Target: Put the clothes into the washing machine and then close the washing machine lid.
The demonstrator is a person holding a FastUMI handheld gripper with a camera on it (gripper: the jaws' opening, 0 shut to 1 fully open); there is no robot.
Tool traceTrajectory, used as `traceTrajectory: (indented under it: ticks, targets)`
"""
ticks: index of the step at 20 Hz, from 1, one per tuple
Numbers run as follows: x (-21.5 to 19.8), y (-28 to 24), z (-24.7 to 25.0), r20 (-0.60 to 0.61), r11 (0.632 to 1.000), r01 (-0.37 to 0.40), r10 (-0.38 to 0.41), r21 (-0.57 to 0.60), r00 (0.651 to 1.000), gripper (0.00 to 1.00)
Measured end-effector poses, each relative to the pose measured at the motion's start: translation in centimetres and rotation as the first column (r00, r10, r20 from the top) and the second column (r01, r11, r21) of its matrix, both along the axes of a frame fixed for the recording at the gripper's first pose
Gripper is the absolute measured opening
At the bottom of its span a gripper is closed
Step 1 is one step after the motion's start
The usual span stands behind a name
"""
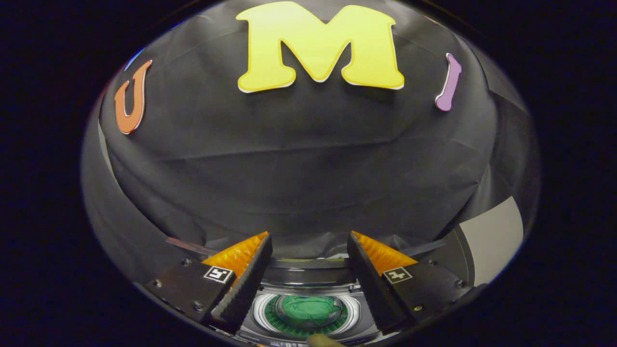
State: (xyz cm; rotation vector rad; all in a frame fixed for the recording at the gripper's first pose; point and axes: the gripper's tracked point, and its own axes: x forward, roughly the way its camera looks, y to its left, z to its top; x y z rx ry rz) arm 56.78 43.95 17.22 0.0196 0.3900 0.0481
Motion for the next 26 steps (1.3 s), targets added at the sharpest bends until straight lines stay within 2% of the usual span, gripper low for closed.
traceTrajectory:
  ticks: [18, 26]
  targets:
    - [-5.5, -0.1, -1.4, 0.203, 0.998, -0.058, 0.060, -0.019, 0.977, 0.98]
    - [-7.8, -0.2, -3.0, 0.226, 0.994, -0.111, 0.113, -0.023, 0.968, 0.99]
